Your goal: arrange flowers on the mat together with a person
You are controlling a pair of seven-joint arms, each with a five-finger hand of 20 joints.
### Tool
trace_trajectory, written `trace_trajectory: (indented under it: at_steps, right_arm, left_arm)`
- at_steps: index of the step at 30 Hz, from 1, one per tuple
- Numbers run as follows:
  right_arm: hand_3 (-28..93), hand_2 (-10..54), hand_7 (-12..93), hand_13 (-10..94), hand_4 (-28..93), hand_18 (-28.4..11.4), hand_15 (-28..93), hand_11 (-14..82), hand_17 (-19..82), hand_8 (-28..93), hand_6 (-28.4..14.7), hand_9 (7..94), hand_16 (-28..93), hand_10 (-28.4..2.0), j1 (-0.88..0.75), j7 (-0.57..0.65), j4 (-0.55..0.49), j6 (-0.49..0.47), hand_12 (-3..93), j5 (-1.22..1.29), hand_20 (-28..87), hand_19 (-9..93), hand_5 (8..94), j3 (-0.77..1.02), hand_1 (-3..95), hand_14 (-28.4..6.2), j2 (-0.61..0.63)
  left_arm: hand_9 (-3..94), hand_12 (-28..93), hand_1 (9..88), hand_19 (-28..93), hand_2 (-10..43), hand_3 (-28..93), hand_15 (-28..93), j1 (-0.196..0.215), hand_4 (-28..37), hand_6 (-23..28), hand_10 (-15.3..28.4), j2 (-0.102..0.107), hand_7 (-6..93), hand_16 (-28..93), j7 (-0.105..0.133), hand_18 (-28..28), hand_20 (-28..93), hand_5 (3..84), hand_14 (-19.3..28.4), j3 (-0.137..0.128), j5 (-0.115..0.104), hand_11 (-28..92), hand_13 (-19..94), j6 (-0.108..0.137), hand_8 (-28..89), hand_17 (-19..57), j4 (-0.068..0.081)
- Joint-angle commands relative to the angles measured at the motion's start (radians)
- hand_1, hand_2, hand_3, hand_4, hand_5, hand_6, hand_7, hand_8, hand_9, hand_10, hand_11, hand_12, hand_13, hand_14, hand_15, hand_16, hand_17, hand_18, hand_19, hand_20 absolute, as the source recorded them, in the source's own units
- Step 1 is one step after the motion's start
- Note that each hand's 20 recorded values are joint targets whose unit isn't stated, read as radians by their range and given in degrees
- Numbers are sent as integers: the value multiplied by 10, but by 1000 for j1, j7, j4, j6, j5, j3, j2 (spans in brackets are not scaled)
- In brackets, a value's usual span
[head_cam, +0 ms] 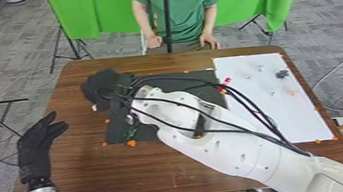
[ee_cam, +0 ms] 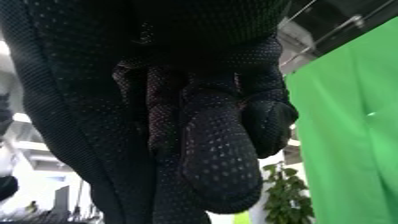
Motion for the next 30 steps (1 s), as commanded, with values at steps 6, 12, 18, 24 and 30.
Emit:
trace_trajectory:
  at_steps: [6,12,18,24,30]
  right_arm:
    - [532,-95,243,897,-220,-187,473,86,456,60,28,914,355,-79,-58,15,119,-51,461,-151,494,876,807,21,650,-25,-66]
    - [551,-95,244,888,-210,-190,479,85,450,53,32,903,357,-87,-61,18,141,-75,463,-189,496,874,796,27,620,-28,-65]
    - [551,-95,228,875,-209,-195,485,92,439,43,31,885,355,-92,-71,12,149,-95,461,-205,499,869,774,37,591,-32,-66]
    - [540,-95,222,870,-206,-196,489,121,435,43,30,865,352,-95,-80,12,153,-76,447,-208,503,865,759,31,581,-32,-62]
    - [528,-95,213,867,-206,-196,494,155,434,40,28,846,350,-99,-77,19,153,-61,423,-208,506,864,739,25,572,-34,-56]
  left_arm:
    - [568,152,229,152,58,724,236,-30,-261,30,155,4,136,-16,-8,136,233,525,186,45,3,210,497,-30,-60,157,25]
    - [568,153,229,151,37,723,237,-36,-256,30,154,5,134,-16,-10,136,232,524,186,48,6,212,498,-38,-60,157,27]
    - [567,153,233,148,19,720,237,-31,-245,30,156,2,134,-16,-11,136,231,522,186,45,9,211,498,-45,-59,157,25]
    - [567,153,235,147,13,718,237,-37,-237,30,155,0,135,-16,-14,136,231,522,187,49,12,211,498,-51,-59,156,28]
    - [567,153,240,146,5,717,237,-38,-229,31,155,0,134,-17,-14,136,232,521,187,50,13,211,498,-54,-59,156,29]
